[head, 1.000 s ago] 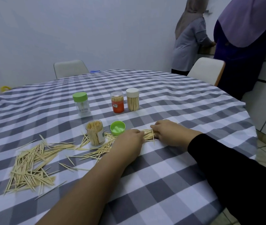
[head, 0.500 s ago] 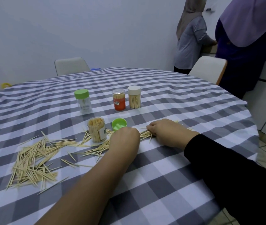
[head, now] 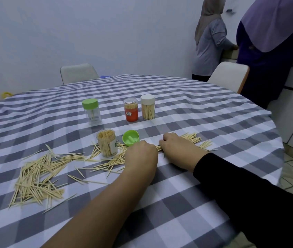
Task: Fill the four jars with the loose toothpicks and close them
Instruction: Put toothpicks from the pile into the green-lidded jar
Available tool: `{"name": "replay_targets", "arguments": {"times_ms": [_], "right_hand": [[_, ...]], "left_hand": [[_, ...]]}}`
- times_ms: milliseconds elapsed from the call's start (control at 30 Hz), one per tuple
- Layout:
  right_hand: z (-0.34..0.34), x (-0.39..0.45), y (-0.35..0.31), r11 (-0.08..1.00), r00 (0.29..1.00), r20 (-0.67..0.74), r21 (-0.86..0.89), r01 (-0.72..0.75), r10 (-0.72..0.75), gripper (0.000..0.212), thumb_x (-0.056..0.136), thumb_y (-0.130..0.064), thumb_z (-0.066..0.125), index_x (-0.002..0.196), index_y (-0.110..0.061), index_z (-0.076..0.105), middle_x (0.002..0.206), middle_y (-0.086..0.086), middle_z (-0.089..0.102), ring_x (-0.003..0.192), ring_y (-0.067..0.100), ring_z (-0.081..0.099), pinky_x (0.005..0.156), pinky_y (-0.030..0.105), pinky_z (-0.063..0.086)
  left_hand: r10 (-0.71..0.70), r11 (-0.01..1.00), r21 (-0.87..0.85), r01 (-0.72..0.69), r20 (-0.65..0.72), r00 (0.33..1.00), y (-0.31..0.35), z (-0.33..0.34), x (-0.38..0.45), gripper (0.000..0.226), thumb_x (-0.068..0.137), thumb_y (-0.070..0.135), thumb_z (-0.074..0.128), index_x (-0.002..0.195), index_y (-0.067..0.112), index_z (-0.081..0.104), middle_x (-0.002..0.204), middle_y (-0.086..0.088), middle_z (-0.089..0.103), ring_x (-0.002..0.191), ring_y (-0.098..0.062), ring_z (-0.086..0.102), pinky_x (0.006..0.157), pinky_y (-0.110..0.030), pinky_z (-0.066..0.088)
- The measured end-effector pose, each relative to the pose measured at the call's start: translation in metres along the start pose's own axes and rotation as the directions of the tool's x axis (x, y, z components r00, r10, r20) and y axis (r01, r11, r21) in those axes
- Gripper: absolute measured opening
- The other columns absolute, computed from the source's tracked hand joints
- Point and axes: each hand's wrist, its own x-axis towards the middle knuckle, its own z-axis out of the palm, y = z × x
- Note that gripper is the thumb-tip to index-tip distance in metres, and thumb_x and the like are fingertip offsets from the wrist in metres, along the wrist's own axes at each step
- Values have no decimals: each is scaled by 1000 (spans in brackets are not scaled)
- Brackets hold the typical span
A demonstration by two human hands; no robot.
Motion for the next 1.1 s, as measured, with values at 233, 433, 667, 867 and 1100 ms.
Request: {"name": "replay_targets", "arguments": {"times_ms": [233,433,667,867,1100], "right_hand": [[0,-8,-1,999,994,-103,-11,-34,32,28,96,-5,32,113,-5,54,115,13,53,109,29,50,84,34,41],[0,-8,6,999,991,-128,38,-31,36,23,95,-7,33,107,-9,53,108,10,55,101,28,54,80,36,42],[-14,1,2,934,984,-51,327,-142,168,21,92,-5,37,98,-17,52,97,7,61,88,26,56,68,32,38],[-23,20,-11,746,958,-58,641,-179,279,19,97,-14,41,90,-17,58,96,5,66,88,24,58,73,34,46],[-45,44,-44,423,922,-135,905,-33,362,22,97,-11,42,83,-18,58,85,1,64,83,17,59,69,26,45]], "left_hand": [[-45,996,-73,50,56,997,2,5,0,31,96,7,44,125,6,55,124,-13,47,116,-27,47,89,-34,44],[-51,990,-125,61,83,995,-11,1,1,29,95,9,49,123,7,56,118,-11,53,106,-25,54,83,-31,47],[-97,955,-260,142,179,979,-40,-18,5,28,93,13,55,120,12,57,113,-8,61,103,-24,59,89,-32,48],[-220,614,-787,66,-90,971,-77,-31,-2,16,97,17,51,94,21,66,90,-2,68,78,-19,61,70,-34,53],[-424,-88,-989,-120,-72,903,-133,-26,2,19,93,8,56,109,9,66,90,-5,71,92,-19,69,86,-34,55]]}}
